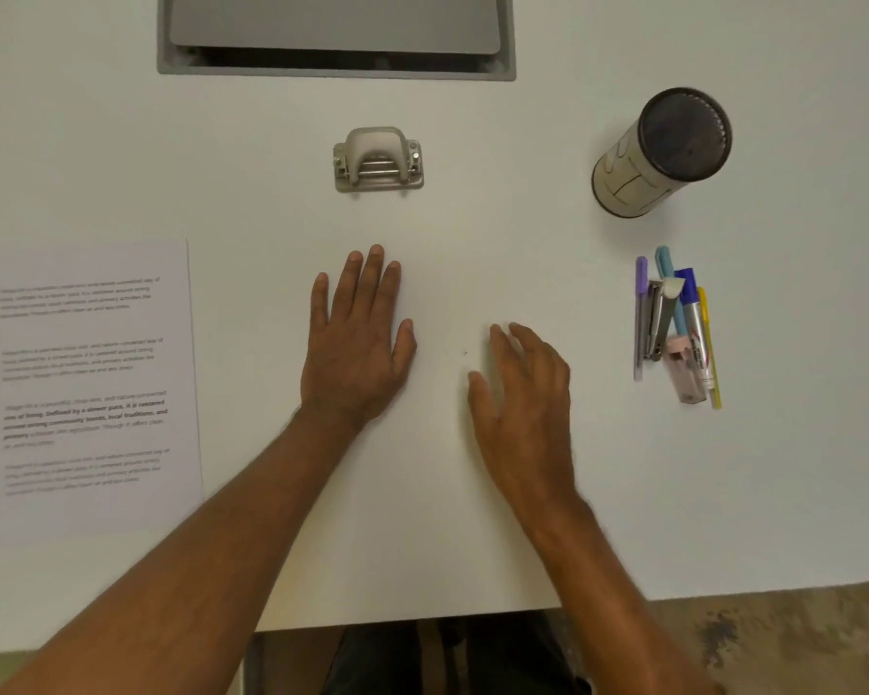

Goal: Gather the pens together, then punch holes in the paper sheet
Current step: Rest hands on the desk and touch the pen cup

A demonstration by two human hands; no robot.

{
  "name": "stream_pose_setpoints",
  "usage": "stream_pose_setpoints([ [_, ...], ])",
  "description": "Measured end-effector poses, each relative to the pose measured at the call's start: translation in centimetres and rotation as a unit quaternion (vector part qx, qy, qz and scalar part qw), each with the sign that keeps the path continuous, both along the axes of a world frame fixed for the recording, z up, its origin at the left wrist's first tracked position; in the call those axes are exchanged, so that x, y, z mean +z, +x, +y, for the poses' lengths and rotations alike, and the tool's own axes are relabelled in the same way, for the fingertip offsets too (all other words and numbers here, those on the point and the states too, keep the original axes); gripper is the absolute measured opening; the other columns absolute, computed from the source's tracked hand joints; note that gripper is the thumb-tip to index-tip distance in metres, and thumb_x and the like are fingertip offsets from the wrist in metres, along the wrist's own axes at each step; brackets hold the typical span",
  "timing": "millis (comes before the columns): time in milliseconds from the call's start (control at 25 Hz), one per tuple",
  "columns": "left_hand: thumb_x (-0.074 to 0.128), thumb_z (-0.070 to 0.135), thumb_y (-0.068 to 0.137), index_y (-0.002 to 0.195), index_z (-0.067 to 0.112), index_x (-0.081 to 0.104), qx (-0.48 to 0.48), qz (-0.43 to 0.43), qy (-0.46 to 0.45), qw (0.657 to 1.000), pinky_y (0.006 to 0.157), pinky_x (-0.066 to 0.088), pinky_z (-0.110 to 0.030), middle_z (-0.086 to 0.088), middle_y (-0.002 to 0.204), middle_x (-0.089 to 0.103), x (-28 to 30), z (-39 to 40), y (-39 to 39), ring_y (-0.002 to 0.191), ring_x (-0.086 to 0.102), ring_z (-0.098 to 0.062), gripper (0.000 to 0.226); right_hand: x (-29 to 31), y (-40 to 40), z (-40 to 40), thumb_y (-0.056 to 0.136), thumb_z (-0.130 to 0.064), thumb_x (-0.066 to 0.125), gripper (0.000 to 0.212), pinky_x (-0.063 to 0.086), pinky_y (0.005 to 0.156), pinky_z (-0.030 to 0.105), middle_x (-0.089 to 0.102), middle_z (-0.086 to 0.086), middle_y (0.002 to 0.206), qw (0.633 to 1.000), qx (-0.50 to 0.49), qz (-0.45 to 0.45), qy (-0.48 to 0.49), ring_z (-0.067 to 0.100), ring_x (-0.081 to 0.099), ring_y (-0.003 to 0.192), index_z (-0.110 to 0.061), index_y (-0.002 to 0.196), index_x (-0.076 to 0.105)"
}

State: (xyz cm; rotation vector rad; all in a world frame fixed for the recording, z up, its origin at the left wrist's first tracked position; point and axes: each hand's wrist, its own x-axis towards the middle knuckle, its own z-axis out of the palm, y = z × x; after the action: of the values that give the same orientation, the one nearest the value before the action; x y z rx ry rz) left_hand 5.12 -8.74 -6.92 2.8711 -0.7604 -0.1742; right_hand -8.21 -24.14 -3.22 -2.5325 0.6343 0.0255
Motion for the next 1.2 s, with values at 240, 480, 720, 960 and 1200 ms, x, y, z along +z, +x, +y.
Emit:
stream_pose_setpoints([
  [240,0.031,0.041,0.106,0.165,0.015,0.017,-0.001,0.000,-0.006,1.000,0.129,0.010,-0.055,-0.007,0.174,0.010,-0.4,0.1,0.1,0.162,0.006,-0.024,0.066,-2.4,-1.1,3.3,0.105,-0.065,0.017,0.080,0.007,0.128,0.057,-0.003,0.011,0.174,0.982,0.055,0.122,-0.136,0.035,-0.005,0.160,-0.014,0.166,0.006],
  [480,0.030,0.041,0.106,0.165,0.014,0.018,0.001,-0.006,-0.005,1.000,0.130,0.010,-0.054,-0.007,0.174,0.011,-0.4,0.0,0.1,0.162,0.008,-0.024,0.066,-2.9,0.4,2.8,0.106,-0.059,0.033,0.070,0.010,0.128,0.055,0.008,0.009,0.174,0.992,0.070,0.054,-0.094,0.033,0.003,0.160,-0.023,0.165,0.019],
  [720,0.029,0.042,0.105,0.165,0.015,0.018,0.000,-0.004,-0.006,1.000,0.130,0.010,-0.055,-0.007,0.174,0.012,-0.4,0.0,0.1,0.162,0.008,-0.025,0.066,-3.2,1.9,0.8,0.093,-0.062,0.064,0.056,0.029,0.117,0.045,0.046,-0.005,0.153,0.999,-0.028,-0.031,-0.034,0.022,0.034,0.143,-0.036,0.143,0.057],
  [960,0.029,0.042,0.105,0.165,0.015,0.018,0.000,-0.005,-0.008,1.000,0.130,0.010,-0.055,-0.007,0.174,0.011,-0.5,0.0,0.1,0.162,0.007,-0.024,0.066,-3.0,3.6,-0.8,0.090,-0.059,0.068,0.034,0.030,0.109,0.036,0.052,-0.016,0.135,0.998,0.026,-0.054,0.014,0.013,0.039,0.127,-0.048,0.122,0.070],
  [1200,0.030,0.041,0.106,0.165,0.015,0.017,0.000,-0.010,-0.009,1.000,0.129,0.010,-0.055,-0.006,0.174,0.010,-0.6,0.0,0.1,0.162,0.007,-0.024,0.066,-2.9,5.1,-1.7,0.090,-0.048,0.074,0.013,0.025,0.092,0.029,0.054,-0.019,0.112,0.995,0.038,-0.075,0.046,0.002,0.037,0.111,-0.040,0.099,0.077],
])
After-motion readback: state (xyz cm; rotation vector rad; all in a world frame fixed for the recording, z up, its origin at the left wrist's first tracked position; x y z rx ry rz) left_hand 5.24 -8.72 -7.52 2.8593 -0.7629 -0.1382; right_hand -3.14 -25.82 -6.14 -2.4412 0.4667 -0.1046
